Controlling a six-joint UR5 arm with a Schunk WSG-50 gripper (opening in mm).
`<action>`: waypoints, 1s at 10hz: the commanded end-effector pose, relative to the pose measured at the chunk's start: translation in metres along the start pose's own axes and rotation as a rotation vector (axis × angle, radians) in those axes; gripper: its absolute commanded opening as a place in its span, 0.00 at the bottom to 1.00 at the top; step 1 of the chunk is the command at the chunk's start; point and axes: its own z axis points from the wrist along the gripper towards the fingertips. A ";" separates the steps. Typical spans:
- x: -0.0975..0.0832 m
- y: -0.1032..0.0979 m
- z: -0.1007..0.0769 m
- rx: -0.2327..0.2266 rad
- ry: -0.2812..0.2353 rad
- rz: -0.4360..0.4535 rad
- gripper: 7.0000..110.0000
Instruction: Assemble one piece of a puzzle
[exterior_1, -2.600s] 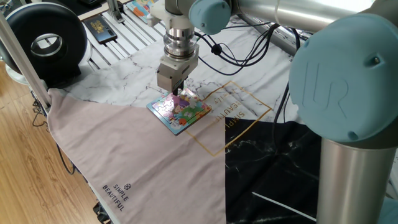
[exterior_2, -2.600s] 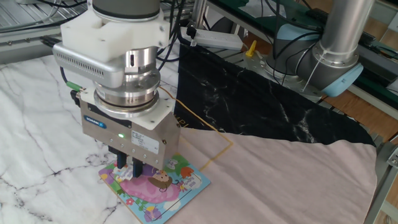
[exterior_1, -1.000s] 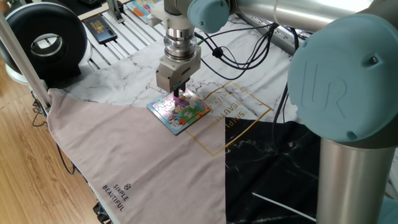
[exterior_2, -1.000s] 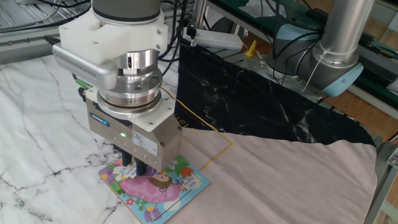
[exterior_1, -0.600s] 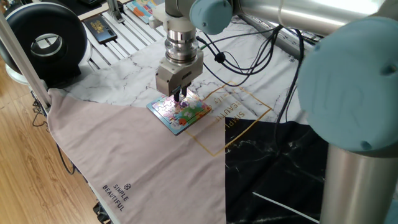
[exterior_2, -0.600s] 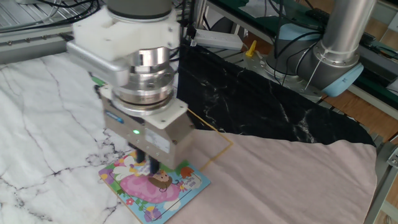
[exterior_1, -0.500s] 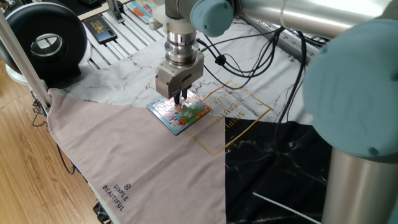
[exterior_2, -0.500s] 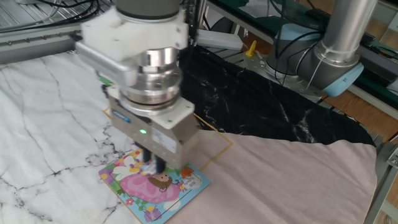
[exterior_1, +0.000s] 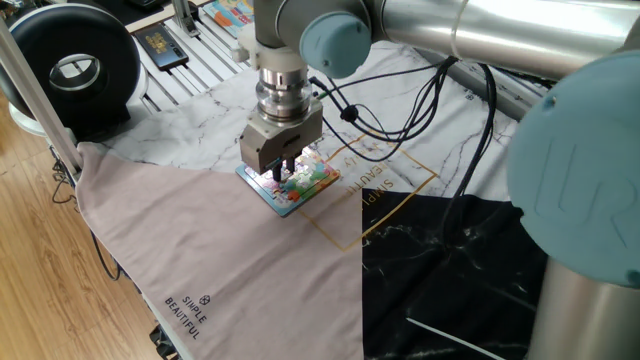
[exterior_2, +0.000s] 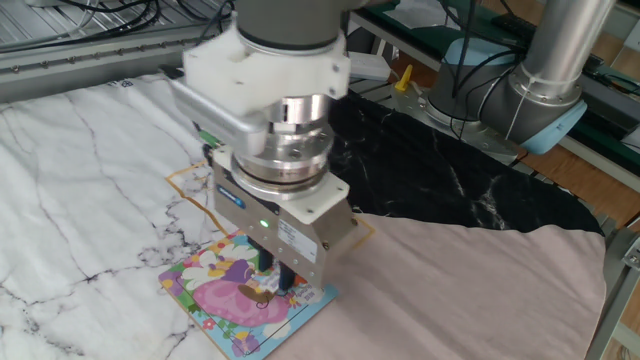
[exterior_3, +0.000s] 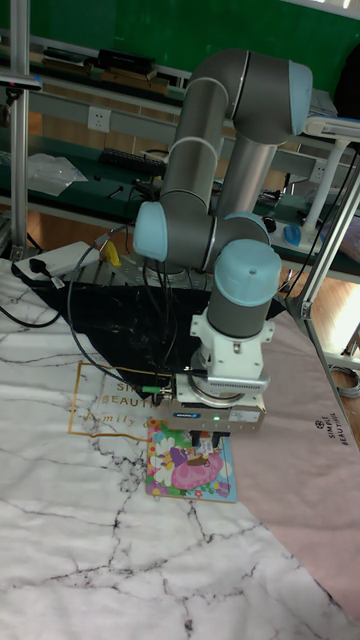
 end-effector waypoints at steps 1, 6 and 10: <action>0.002 0.007 0.000 -0.010 0.003 0.038 0.00; -0.001 0.003 -0.007 -0.031 0.009 0.050 0.00; -0.025 -0.017 -0.013 0.006 -0.046 -0.076 0.00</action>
